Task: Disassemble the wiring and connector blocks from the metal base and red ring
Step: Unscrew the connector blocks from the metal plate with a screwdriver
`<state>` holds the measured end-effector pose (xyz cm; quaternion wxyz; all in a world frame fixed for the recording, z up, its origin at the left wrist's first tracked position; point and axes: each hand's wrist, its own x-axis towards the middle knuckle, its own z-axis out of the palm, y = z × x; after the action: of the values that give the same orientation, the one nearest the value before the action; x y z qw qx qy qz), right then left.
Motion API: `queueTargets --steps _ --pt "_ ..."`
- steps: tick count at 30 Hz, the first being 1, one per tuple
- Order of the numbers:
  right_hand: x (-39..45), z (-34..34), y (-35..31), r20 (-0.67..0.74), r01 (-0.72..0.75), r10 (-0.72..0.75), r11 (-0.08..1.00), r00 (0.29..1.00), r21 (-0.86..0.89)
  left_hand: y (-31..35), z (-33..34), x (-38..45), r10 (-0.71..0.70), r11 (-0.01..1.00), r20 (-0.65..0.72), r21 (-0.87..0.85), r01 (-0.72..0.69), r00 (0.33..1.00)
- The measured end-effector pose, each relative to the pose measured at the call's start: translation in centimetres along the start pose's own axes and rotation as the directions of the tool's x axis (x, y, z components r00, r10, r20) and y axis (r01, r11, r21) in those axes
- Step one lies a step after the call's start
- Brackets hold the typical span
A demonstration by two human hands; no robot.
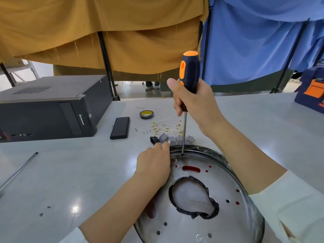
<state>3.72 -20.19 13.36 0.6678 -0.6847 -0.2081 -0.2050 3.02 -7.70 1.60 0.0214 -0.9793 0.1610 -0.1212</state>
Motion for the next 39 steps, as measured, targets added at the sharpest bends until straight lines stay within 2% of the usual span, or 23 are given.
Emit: queueTargets --steps 3,5,7,9,12,14,17,21,24,26,27,30,31,33,36,39 --pt "0.2 0.5 -0.4 -0.237 0.037 -0.039 0.999 0.971 -0.016 -0.1 0.0 0.0 0.004 1.0 -0.004 -0.013 -0.005 1.0" --pt "0.3 0.8 -0.3 -0.298 0.032 -0.035 0.999 0.954 -0.015 -0.1 0.0 0.1 0.01 1.0 -0.01 -0.017 -0.01 1.0" --pt "0.2 0.8 -0.1 -0.3 0.013 0.001 0.999 0.954 0.044 -0.2 0.0 0.0 0.018 1.0 -0.012 -0.01 -0.018 1.0" --pt "0.5 0.3 -0.1 -0.194 -0.025 0.058 0.986 0.979 0.165 -0.2 0.1 0.0 0.02 1.0 -0.015 -0.006 -0.02 1.0" --pt "1.0 -0.6 -0.3 0.112 -0.117 0.087 0.951 0.99 0.287 -0.2 0.1 0.1 0.018 1.0 -0.014 -0.011 -0.018 1.0" --pt "0.9 -0.7 -0.1 0.144 -0.122 0.081 0.946 0.986 0.301 -0.2 0.2 0.2 0.01 1.0 -0.012 -0.018 -0.01 1.0" --pt "0.2 -0.3 0.2 -0.005 -0.036 0.038 0.968 0.999 0.247 -0.2 0.2 0.2 0.004 1.0 -0.005 -0.017 -0.004 1.0" --pt "0.0 0.7 0.0 -0.272 0.012 -0.01 1.0 0.962 0.008 -0.1 0.1 0.1 0.007 1.0 -0.005 -0.011 -0.007 1.0" --pt "0.2 1.4 -0.2 -0.358 0.019 -0.035 0.999 0.933 -0.048 -0.2 0.1 0.0 0.011 1.0 -0.012 -0.006 -0.011 1.0" --pt "0.0 1.4 -0.3 -0.336 0.016 -0.029 0.999 0.941 -0.04 -0.2 0.1 0.0 0.012 1.0 -0.012 0.002 -0.012 1.0" --pt "0.0 1.3 -0.3 -0.273 0.021 -0.014 1.0 0.962 0.02 -0.2 0.1 -0.1 0.011 1.0 -0.011 0.004 -0.011 1.0" --pt "0.1 0.9 -0.4 0.04 -0.033 0.024 0.971 0.999 0.237 -0.2 0.0 -0.1 0.011 1.0 -0.005 0.006 -0.011 1.0" --pt "0.1 0.8 -0.4 0.086 -0.046 0.025 0.966 0.996 0.254 -0.2 0.0 0.0 0.009 1.0 -0.004 0.003 -0.009 1.0" --pt "0.0 0.9 -0.3 0.073 -0.028 0.013 0.975 0.997 0.22 -0.2 0.0 0.0 0.005 1.0 -0.002 -0.003 -0.005 1.0" --pt "-0.4 1.4 -0.4 0.009 0.009 -0.009 0.997 1.0 0.079 -0.2 0.1 0.0 0.006 1.0 -0.008 -0.001 -0.006 1.0" --pt "-0.4 1.7 -1.2 -0.113 -0.025 0.016 0.997 0.993 -0.074 -0.2 0.1 0.0 0.008 1.0 -0.006 -0.01 -0.008 1.0"
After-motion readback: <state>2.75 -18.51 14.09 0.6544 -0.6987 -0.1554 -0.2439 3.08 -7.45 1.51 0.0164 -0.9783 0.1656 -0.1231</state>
